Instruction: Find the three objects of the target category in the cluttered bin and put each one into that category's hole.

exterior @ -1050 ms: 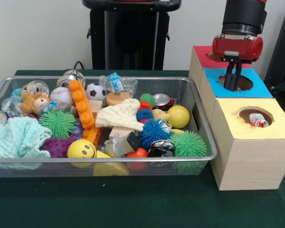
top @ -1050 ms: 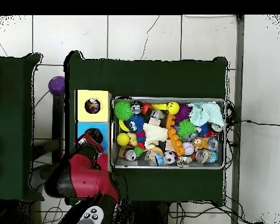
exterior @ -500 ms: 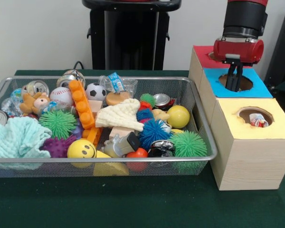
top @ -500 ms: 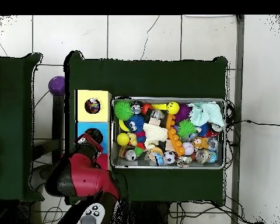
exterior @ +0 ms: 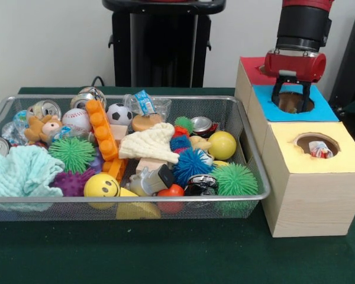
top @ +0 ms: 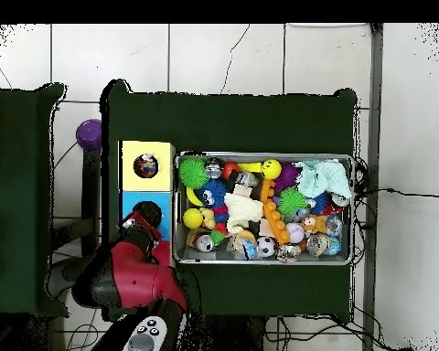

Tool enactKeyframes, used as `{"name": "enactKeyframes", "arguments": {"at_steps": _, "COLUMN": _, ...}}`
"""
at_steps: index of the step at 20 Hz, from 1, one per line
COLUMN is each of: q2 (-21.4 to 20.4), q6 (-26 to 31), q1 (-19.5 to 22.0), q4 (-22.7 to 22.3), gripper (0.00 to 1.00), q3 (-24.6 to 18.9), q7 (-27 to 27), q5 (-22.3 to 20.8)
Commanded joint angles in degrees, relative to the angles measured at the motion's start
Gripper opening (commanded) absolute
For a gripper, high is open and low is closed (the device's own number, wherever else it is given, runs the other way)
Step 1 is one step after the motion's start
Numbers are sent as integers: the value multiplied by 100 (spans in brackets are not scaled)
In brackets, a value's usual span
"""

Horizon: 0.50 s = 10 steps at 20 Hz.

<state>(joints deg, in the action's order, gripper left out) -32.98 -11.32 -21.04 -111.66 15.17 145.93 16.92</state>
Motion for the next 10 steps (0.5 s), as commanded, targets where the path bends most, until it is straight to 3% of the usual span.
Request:
{"name": "enactKeyframes", "arguments": {"at_steps": 1, "q2": 56, "q6": 489, "q1": 171, "q4": 381, "gripper": 100, "q3": -430, "q7": 636, "q5": 258}}
{"name": "enactKeyframes", "arguments": {"at_steps": 6, "q2": -5, "q6": 511, "q1": 270, "q4": 329, "gripper": 100, "q3": -519, "q7": 639, "q5": 168}}
{"name": "enactKeyframes", "arguments": {"at_steps": 8, "q2": -94, "q6": 531, "q1": 652, "q4": 358, "gripper": 100, "q3": -868, "q7": 377, "q5": -259}}
{"name": "enactKeyframes", "arguments": {"at_steps": 10, "q2": -218, "q6": 326, "q1": 1272, "q4": 39, "gripper": 100, "q3": -1628, "q7": 796, "q5": -387}}
